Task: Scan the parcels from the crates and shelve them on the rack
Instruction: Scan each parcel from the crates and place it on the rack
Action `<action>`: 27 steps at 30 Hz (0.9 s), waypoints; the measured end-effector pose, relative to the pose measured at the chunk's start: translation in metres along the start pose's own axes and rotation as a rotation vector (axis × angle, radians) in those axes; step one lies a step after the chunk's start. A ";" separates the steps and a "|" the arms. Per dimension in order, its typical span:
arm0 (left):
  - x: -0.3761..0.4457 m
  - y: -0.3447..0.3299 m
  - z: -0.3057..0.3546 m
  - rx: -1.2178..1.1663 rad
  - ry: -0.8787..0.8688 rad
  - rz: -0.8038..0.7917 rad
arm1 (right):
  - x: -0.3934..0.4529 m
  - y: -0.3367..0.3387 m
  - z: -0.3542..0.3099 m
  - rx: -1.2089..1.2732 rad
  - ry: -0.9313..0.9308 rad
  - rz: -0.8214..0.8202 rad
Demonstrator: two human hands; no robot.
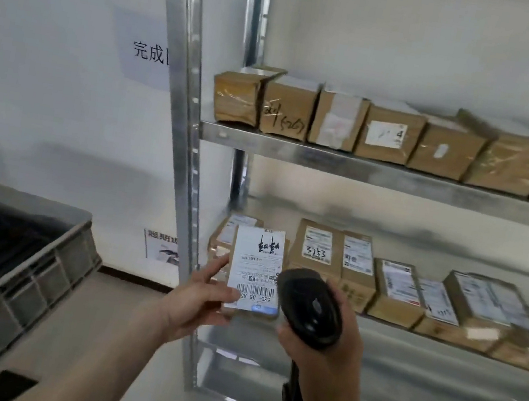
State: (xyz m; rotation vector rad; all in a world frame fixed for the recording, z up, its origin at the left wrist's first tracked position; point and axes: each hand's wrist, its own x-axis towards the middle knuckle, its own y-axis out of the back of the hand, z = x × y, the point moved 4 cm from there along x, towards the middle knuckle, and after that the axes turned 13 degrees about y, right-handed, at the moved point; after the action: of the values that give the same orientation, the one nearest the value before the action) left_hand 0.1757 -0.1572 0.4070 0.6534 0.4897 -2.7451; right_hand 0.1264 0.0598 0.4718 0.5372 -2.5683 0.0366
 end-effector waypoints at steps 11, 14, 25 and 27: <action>0.077 -0.145 -0.019 0.075 0.078 -0.253 | -0.013 0.125 0.037 -0.088 -0.138 0.274; 0.094 -0.176 -0.017 0.119 0.104 -0.322 | -0.009 0.149 0.042 -0.117 -0.150 0.323; 0.150 -0.290 -0.015 0.230 0.167 -0.503 | -0.010 0.238 0.051 -0.164 -0.210 0.598; 0.156 -0.311 -0.016 0.241 0.173 -0.523 | -0.009 0.257 0.055 -0.164 -0.222 0.629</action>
State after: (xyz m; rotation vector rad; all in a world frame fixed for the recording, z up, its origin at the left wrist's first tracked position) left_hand -0.0577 0.1008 0.3993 0.9414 0.4165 -3.2928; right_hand 0.0097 0.2926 0.4390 -0.3583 -2.8180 -0.0169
